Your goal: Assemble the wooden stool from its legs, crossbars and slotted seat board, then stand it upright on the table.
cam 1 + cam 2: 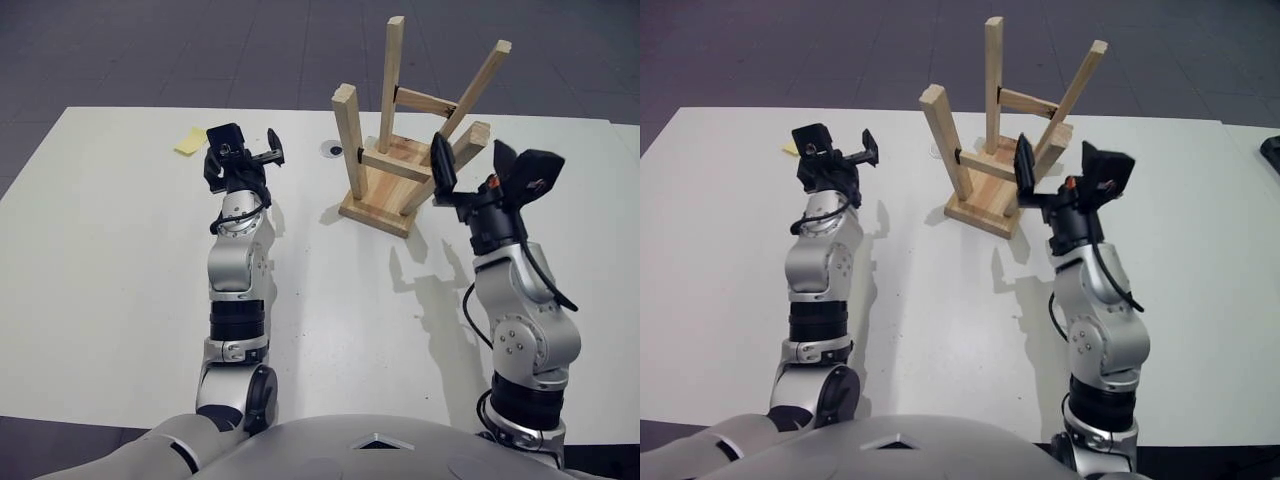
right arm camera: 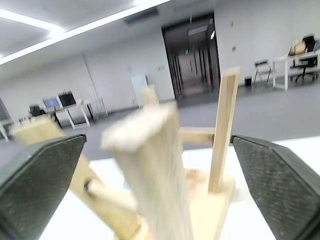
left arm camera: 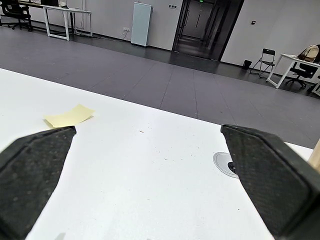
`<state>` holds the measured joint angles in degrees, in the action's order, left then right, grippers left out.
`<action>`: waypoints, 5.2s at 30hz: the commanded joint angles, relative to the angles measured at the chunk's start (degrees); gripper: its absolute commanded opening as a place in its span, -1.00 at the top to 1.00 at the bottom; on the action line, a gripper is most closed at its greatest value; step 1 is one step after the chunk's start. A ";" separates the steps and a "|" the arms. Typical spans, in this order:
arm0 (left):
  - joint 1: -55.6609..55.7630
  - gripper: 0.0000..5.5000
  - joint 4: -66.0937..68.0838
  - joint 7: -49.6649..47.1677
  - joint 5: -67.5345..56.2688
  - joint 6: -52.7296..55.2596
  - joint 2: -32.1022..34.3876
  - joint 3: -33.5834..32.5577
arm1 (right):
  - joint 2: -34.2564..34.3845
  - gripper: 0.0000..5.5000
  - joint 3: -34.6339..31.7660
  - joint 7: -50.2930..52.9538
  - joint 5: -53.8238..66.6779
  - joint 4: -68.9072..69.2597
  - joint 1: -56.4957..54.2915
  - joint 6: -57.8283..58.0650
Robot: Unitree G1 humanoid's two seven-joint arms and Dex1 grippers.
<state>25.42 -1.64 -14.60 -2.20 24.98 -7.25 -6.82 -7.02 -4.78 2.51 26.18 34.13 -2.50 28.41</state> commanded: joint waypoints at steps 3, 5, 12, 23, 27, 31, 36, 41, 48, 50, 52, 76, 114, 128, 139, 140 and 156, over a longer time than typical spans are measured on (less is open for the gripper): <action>-0.30 -0.96 -0.62 0.03 0.37 0.13 -0.08 0.89 | 3.85 -0.71 0.40 2.74 0.34 0.10 0.57 1.80; -0.24 -0.96 -0.46 0.01 0.41 0.15 -0.10 1.02 | 5.75 -0.59 -0.40 3.98 1.61 -0.23 -0.24 2.14; 0.11 -0.96 -0.18 -0.16 0.64 0.27 -0.25 1.41 | 10.40 -0.20 -4.15 8.78 5.54 -0.92 -3.27 3.94; 0.59 -0.96 0.39 -0.62 1.00 0.06 -0.18 1.48 | 12.99 0.39 -8.62 12.54 12.59 -3.79 -5.60 6.16; 0.10 -0.96 0.19 -0.58 1.22 0.23 -0.11 1.72 | 14.68 0.43 -13.61 15.87 22.84 -6.22 -6.27 8.89; -0.11 -0.96 -0.11 -0.37 1.47 0.57 -0.26 2.30 | 16.86 0.48 -21.12 25.16 43.38 -13.79 -6.84 9.63; -0.74 -0.96 -1.07 0.36 1.69 1.63 -0.56 3.68 | 14.35 0.61 -25.01 39.07 55.22 -25.61 -3.58 10.75; -0.95 -0.96 -0.92 1.57 1.57 2.74 -0.73 5.54 | 11.28 0.42 -25.39 42.57 55.47 -31.14 -2.02 9.05; -0.70 -0.96 -1.61 2.08 0.39 4.68 -1.25 5.05 | 8.73 -0.08 -28.50 48.07 64.00 -31.05 -3.38 6.69; -0.95 -0.96 -2.07 2.09 0.48 4.74 -1.37 5.35 | 6.23 -0.17 -27.55 46.19 68.12 -29.44 -3.08 9.05; -1.31 -0.96 -2.52 2.01 0.54 4.96 -1.49 5.52 | 1.80 -0.26 -25.28 44.03 70.34 -27.87 -0.93 14.07; -1.20 -0.96 -4.77 3.46 5.85 -2.26 1.18 8.74 | -1.67 -0.96 21.42 5.31 -8.94 -33.71 -15.17 -4.52; -0.22 -0.96 -2.30 3.66 5.31 -2.11 0.66 7.18 | 15.43 0.19 9.79 17.82 -30.05 -65.21 -27.83 -21.12; -0.28 -0.96 -1.85 3.52 5.50 -1.93 0.80 7.28 | 16.42 0.52 4.33 10.46 -22.46 -58.40 -25.16 -19.71; 0.02 -0.96 -1.38 3.17 5.43 -1.88 0.70 7.05 | 24.93 0.51 -14.95 22.26 31.31 -18.49 -25.07 16.63; 0.18 -0.96 -1.21 3.25 5.50 -1.90 0.72 7.20 | 25.31 0.51 -17.17 27.60 38.20 -18.12 -26.08 14.78; 0.94 -0.96 -1.99 5.20 5.92 -0.62 2.11 8.25 | 23.03 0.51 -31.03 57.98 62.93 -14.20 -23.81 -16.93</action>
<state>24.66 -3.05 -10.17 3.11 22.86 -5.63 0.63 7.58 -30.80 48.79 83.86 21.13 -31.17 18.31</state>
